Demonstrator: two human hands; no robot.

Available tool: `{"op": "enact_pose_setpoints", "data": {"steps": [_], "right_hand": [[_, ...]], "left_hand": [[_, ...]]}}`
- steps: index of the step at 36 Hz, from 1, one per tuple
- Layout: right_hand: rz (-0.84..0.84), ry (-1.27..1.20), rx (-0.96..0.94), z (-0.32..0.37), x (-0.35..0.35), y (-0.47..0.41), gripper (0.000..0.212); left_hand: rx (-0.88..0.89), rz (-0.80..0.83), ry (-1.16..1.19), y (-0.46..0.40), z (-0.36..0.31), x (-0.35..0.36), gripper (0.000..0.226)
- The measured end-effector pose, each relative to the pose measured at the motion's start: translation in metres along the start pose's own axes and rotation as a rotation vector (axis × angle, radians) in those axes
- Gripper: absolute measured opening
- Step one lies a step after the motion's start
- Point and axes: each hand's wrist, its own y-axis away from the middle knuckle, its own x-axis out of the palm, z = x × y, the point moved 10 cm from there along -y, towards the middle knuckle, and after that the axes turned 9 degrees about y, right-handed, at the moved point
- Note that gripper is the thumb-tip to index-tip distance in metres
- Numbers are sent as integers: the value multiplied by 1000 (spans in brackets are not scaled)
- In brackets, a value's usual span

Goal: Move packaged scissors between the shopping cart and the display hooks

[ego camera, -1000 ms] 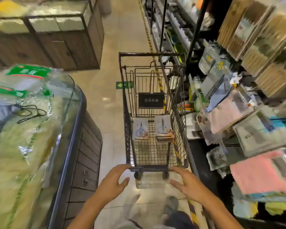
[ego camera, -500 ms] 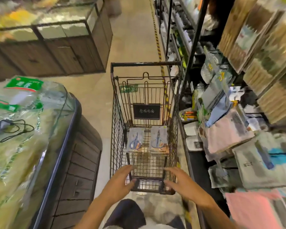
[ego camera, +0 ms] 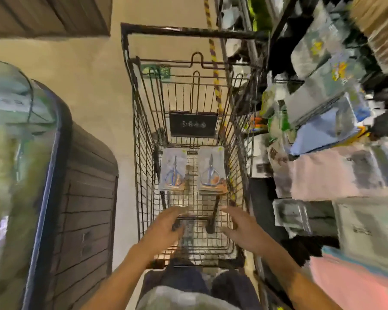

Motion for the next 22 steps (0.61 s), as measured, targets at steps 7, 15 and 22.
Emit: {"op": "enact_pose_setpoints", "data": {"steps": [7, 15, 22], "right_hand": [[34, -74, 102, -12, 13, -77, 54], [-32, -260, 281, -58, 46, -186, 59], [-319, -368, 372, -92, 44, -263, 67]], "left_hand": [[-62, 83, -40, -66, 45, -5, 56], [-36, 60, -85, -133, 87, -5, 61], [-55, 72, -84, -176, 125, 8, 55]]}}
